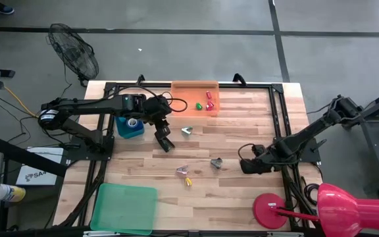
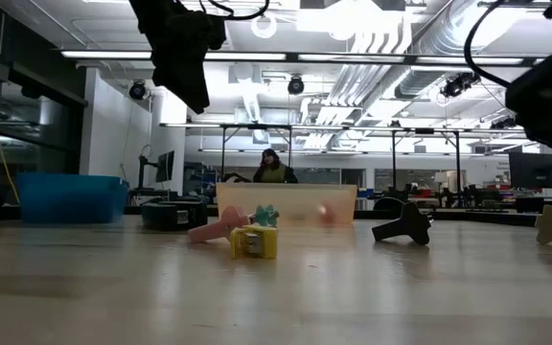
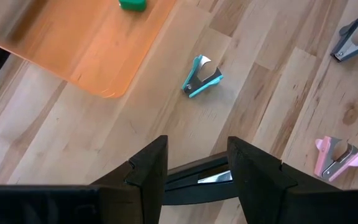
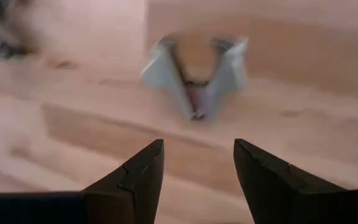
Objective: Pick and place Stapler, Stapler remover, tape
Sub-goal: Put the gray staple remover into the green bin
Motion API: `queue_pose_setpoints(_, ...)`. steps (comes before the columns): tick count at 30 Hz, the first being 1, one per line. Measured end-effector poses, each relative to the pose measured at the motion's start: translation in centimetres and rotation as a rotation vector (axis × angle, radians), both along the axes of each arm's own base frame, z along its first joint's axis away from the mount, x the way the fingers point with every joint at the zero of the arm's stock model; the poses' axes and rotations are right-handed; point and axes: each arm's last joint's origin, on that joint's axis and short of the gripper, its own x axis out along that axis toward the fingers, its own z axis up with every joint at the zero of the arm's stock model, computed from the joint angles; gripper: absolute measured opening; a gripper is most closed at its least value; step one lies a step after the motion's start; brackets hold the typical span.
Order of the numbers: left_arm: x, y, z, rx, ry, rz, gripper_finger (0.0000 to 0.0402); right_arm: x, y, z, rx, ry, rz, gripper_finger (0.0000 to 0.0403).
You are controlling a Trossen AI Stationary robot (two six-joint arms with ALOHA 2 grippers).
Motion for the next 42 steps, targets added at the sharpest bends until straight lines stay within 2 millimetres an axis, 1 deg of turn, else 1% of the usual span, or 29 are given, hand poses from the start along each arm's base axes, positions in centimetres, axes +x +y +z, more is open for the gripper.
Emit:
queue_pose_setpoints(3, 0.0, 0.0, 0.0, 0.000, 0.000, 0.000, 0.0163, -0.2, -0.2, -0.2, -0.047, 0.015, 0.009, 0.0186)
queue_pose_setpoints(7, 0.0, 0.0, 0.0, 0.000, 0.000, 0.000, 0.0163, 0.0, -0.2, -0.5, -0.105, -0.001, 0.030, 0.0186)
queue_pose_setpoints(17, -0.1, 0.0, 0.0, -0.002, 0.008, 0.000, 0.0163, 1.4, 0.6, -2.6, -0.158, 0.036, 0.088, 0.0186)
queue_pose_setpoints(21, -0.1, 0.0, 0.0, -0.001, 0.008, 0.000, 0.0163, 1.5, 0.6, -3.2, -0.190, 0.067, 0.083, 0.0186)
queue_pose_setpoints(26, 0.0, 0.0, 0.0, -0.001, 0.005, 0.000, 0.0163, 1.5, 0.4, -3.3, -0.232, 0.067, 0.076, 0.0186)
queue_pose_setpoints(33, 0.0, 0.0, 0.0, 0.000, 0.004, 0.001, 0.0163, 1.4, 0.2, -3.4, -0.285, 0.064, 0.122, 0.0186)
queue_pose_setpoints(42, 0.0, 0.0, 0.0, 0.001, 0.004, 0.001, 0.0163, 1.5, 0.1, -3.5, -0.341, 0.037, 0.132, 0.0186)
